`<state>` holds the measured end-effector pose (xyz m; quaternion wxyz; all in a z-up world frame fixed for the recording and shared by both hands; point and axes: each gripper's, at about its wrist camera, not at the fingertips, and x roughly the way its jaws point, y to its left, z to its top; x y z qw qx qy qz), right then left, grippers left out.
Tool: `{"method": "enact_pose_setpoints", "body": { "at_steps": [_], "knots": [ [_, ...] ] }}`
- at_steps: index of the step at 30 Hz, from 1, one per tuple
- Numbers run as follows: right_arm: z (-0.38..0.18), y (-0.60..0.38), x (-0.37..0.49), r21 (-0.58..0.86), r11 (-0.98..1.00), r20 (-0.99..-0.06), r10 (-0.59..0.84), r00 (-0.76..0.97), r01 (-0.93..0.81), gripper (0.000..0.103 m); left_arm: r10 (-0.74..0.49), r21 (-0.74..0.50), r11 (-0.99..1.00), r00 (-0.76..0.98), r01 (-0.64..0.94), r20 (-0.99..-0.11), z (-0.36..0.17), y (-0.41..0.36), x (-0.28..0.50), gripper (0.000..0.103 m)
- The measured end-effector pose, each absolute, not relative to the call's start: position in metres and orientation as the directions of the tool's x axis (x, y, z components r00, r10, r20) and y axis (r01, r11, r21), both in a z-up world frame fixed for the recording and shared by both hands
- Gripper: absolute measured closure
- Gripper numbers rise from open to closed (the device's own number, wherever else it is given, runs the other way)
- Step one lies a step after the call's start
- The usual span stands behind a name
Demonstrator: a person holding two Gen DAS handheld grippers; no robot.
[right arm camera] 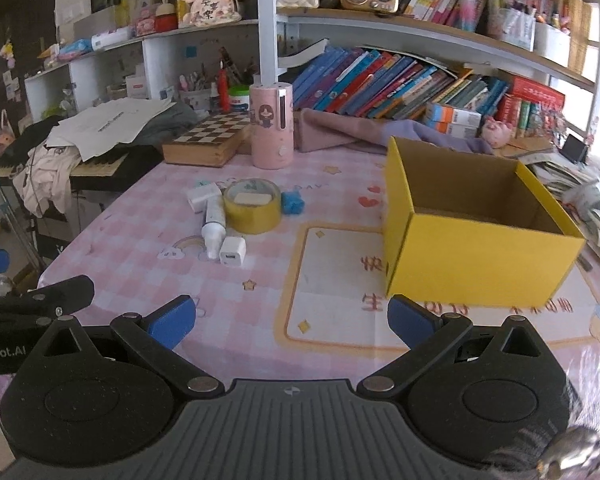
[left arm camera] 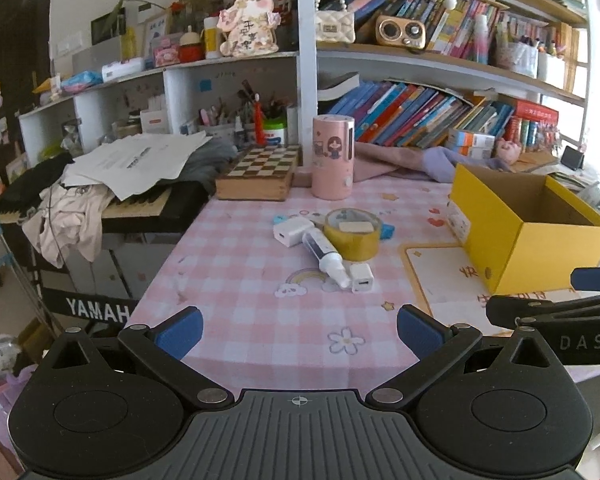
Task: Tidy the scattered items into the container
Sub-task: 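Grasp the white charger with the right tool while the left tool grasps the white-and-blue tube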
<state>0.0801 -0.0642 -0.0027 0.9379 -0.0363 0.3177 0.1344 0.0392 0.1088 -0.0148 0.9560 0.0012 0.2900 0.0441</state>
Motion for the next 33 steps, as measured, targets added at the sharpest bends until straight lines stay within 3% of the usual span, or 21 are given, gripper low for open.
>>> {"method": "enact_pose_setpoints", "body": {
  "at_steps": [13,33],
  "knots": [
    [-0.003,-0.060,0.146,0.000,0.934,-0.602,0.286,0.745,-0.358,0.002,0.108,-0.028,0.987,0.780,-0.159,-0.616,-0.024,0.112,0.088,0.000],
    [-0.010,-0.043,0.217,0.042,0.894,-0.617,0.374,0.692,-0.446,0.007,0.130,-0.014,0.982,0.724,-0.190,-0.677,-0.039,0.113,0.137,0.000]
  ]
}}
